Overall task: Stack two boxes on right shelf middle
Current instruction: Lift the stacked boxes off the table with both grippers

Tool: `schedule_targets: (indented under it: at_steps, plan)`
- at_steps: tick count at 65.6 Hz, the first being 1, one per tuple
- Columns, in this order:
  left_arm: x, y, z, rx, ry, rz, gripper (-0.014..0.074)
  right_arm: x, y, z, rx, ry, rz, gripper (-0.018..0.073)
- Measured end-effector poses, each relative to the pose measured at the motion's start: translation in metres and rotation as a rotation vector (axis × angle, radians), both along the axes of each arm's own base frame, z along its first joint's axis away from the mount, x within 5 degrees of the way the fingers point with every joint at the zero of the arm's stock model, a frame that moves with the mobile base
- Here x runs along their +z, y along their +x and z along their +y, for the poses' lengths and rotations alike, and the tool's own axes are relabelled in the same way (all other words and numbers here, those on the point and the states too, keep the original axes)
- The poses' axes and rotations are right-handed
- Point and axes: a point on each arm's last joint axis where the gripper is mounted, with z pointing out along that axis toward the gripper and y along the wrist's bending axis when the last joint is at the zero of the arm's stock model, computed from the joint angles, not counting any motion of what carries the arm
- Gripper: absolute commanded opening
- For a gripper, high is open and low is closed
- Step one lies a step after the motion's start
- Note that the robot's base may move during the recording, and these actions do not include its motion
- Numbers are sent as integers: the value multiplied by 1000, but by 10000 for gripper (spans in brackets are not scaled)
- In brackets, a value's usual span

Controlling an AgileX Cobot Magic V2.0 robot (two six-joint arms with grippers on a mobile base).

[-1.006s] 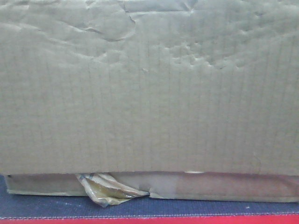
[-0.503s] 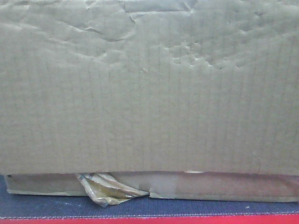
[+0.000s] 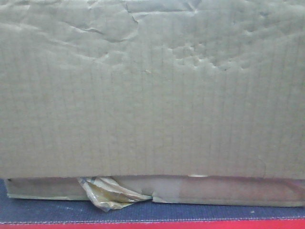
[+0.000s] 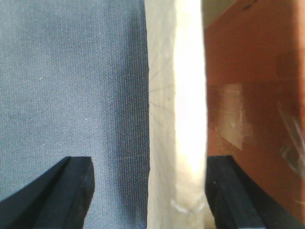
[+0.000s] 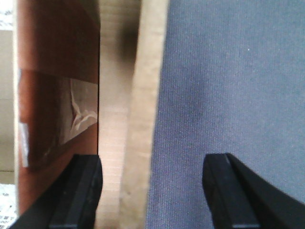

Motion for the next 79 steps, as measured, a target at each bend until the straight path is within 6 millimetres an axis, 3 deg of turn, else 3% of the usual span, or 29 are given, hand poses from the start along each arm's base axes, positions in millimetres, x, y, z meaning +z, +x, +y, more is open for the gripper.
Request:
schedule_targets:
  at_steps: [8,14,18,26,29,43,52,79]
  plan:
    - [0,0,0,0,0,0,389,0,0,0,-2,1,0,298]
    - [0,0,0,0,0,0,342,0,0,0,-6,2,0,169]
    - [0,0,0,0,0,0,265,0,0,0,-9,3,0,60]
    - [0,0,0,0,-2,1,-16,0,0,2,-8,18,-2,-171]
    - [0,0,-1,0,-13,2,-107,0,0,2,-15,14,-1,-159]
    - [0,0,-1,3,-13,-1,-111,2,-1,-1,-64,3,-17,-153]
    - [5,-2,-2,36,-19,-49,-111,14,-7,-4,-81,0,-67,-153]
    - [84,-35,16,115,-55,-433,-111,66,-25,-9,-102,44,-425,-153]
